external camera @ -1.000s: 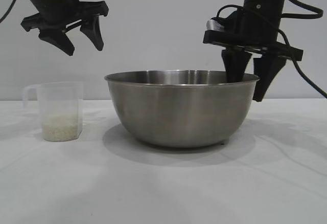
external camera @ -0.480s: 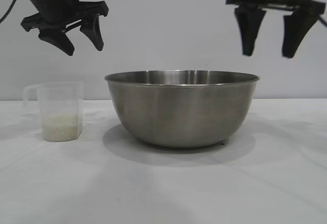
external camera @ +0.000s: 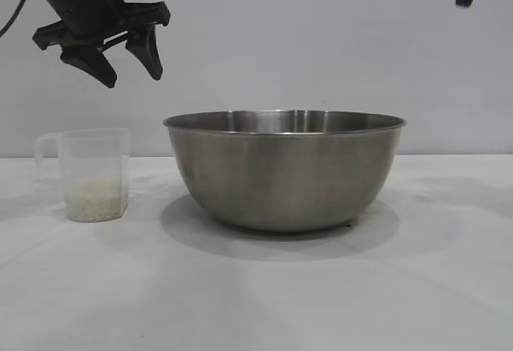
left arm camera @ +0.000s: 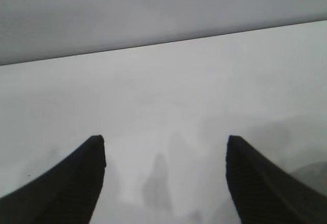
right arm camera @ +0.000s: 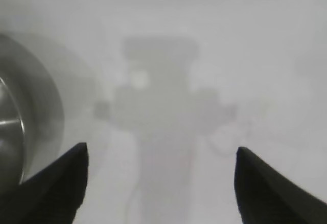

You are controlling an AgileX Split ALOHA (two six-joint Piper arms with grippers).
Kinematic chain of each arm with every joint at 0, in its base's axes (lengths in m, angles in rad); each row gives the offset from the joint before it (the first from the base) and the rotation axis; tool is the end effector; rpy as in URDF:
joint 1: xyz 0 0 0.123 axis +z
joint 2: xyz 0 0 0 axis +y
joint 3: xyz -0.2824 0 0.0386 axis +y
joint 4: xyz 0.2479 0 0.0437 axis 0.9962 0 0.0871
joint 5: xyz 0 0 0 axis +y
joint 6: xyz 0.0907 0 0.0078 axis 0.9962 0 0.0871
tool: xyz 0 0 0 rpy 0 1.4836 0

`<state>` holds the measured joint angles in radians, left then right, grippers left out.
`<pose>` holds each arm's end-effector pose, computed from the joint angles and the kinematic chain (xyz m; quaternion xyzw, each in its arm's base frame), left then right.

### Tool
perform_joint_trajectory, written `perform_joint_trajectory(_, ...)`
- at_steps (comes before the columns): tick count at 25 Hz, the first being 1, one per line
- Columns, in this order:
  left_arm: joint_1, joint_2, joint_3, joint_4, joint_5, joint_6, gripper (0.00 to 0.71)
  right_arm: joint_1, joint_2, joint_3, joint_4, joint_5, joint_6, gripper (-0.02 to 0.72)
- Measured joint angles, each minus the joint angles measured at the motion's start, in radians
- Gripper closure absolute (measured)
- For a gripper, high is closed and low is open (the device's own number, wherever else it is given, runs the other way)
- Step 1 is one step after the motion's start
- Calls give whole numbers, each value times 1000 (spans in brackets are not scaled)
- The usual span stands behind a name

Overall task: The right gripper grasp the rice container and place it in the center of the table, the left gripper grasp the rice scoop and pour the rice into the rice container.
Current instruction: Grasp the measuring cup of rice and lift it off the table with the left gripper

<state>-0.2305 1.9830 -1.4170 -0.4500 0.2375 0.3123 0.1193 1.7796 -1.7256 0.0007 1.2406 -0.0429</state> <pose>0.4367 -0.1121 0.2123 0.0687 0.9018 -0.1210 0.4092 0.3757 0.0451 0.3364 -0.0796 0.9803 0.0072 0.1806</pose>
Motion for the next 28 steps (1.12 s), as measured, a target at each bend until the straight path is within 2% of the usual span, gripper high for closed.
perform_joint_trajectory(6, 0, 0, 0, 0, 2, 0, 289, -2, -152, 3, -35, 8, 0, 198)
perform_joint_trajectory(10, 0, 0, 0, 0, 2, 0, 289, -4, -278, 85, -37, 10, 0, 198)
perform_joint_trajectory(20, 0, 0, 0, 0, 2, 0, 289, -4, -675, 495, -37, 18, 29, 198)
perform_joint_trajectory(28, 0, 0, 0, 0, 2, 0, 289, -4, -1096, 826, -37, 24, 99, 198)
